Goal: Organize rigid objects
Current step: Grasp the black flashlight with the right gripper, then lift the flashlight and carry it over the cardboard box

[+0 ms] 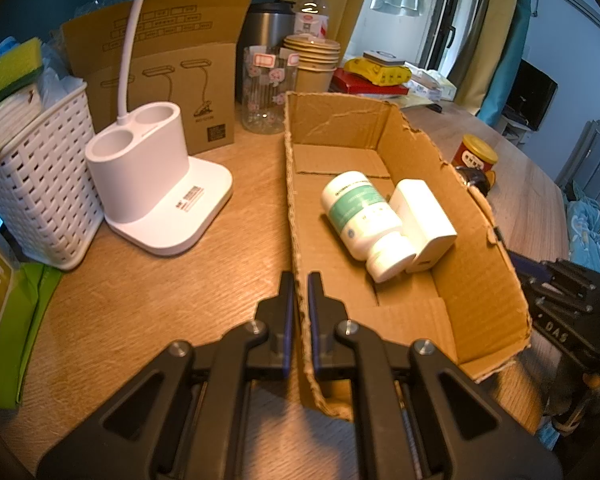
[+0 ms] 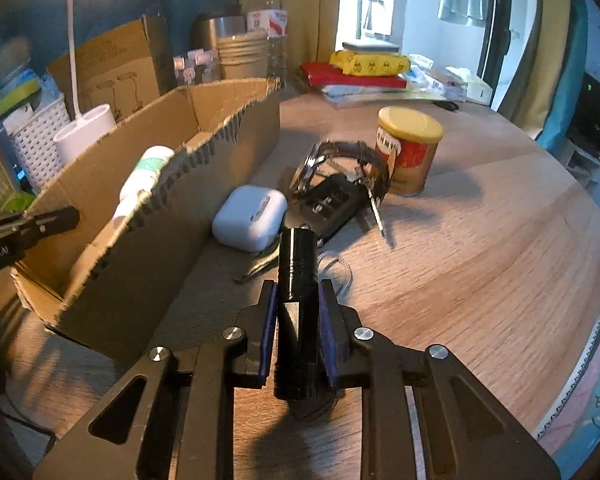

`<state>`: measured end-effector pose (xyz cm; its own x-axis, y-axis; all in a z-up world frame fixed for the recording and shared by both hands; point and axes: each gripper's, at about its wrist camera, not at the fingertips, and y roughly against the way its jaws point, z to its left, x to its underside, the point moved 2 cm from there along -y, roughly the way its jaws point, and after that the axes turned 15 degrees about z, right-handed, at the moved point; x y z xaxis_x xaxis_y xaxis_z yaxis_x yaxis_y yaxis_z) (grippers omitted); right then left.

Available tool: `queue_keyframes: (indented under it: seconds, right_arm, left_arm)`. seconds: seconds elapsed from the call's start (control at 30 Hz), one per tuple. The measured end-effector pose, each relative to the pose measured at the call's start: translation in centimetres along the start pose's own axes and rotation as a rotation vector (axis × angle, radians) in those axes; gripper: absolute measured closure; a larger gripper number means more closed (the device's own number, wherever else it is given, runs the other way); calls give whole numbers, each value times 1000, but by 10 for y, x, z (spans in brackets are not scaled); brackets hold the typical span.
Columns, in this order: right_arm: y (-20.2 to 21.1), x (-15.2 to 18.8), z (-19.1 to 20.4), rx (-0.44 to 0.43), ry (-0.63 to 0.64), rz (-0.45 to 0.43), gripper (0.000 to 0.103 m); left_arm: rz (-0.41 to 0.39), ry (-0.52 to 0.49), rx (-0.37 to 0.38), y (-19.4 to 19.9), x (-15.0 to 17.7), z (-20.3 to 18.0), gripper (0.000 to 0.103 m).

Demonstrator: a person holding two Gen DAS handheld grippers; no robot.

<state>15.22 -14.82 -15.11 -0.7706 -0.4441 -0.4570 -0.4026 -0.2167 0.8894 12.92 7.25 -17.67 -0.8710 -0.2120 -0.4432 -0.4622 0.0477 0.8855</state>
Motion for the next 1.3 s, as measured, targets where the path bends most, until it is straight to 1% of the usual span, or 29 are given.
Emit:
queue_keyframes:
  seconds: [0.3, 0.57, 1.07, 1.3]
  right_arm:
    - [38, -11, 8, -26, 11, -88, 81]
    - [64, -23, 20, -49, 35, -154, 81]
    - [109, -46, 56, -98, 115, -275, 81]
    - [127, -57, 78, -137, 159, -328, 81]
  left_arm:
    - [-2, -2, -2, -1, 0, 0, 96]
    - [-3, -3, -3, -1, 0, 0, 96]
    - [-5, -3, -3, -1, -1, 0, 96]
    - [-5, -3, -2, -1, 0, 0, 96]
